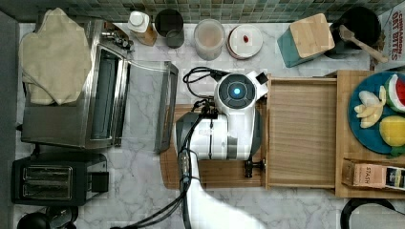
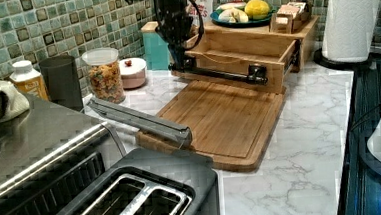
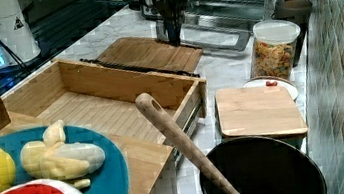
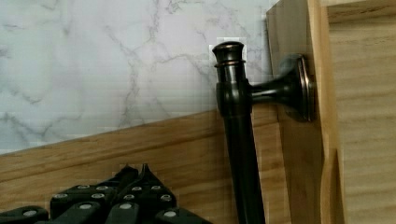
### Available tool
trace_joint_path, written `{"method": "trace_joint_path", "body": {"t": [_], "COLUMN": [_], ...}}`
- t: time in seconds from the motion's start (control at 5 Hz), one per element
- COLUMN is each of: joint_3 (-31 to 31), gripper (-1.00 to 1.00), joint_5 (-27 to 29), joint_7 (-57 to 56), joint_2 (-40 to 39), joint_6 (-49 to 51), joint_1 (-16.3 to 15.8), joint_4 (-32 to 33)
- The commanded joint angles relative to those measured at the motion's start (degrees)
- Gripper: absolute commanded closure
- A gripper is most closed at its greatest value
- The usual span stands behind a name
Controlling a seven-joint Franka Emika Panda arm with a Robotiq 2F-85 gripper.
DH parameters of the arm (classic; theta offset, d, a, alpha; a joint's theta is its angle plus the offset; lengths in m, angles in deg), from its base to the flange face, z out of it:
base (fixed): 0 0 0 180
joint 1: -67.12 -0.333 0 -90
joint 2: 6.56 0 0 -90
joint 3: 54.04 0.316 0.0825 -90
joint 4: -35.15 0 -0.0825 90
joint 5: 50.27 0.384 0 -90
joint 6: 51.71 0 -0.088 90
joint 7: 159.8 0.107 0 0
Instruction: Close the drawer.
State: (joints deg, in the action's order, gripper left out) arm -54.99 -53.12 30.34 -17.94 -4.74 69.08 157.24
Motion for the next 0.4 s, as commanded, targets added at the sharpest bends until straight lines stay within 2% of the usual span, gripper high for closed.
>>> {"method": "trace_joint_path", "body": {"t": [0.2,0.4], "joint_3": [-1.4,-2.3], "gripper": [1.0,1.0], "joint_5": [-1.3,-2.9], "joint_7": [-1.9,0.4], "joint_2": [-1.9,-3.0], "joint_6": [-3.7,0.8], "joint_1": [1.2,0.6], "joint_4": [2.1,-0.5]}}
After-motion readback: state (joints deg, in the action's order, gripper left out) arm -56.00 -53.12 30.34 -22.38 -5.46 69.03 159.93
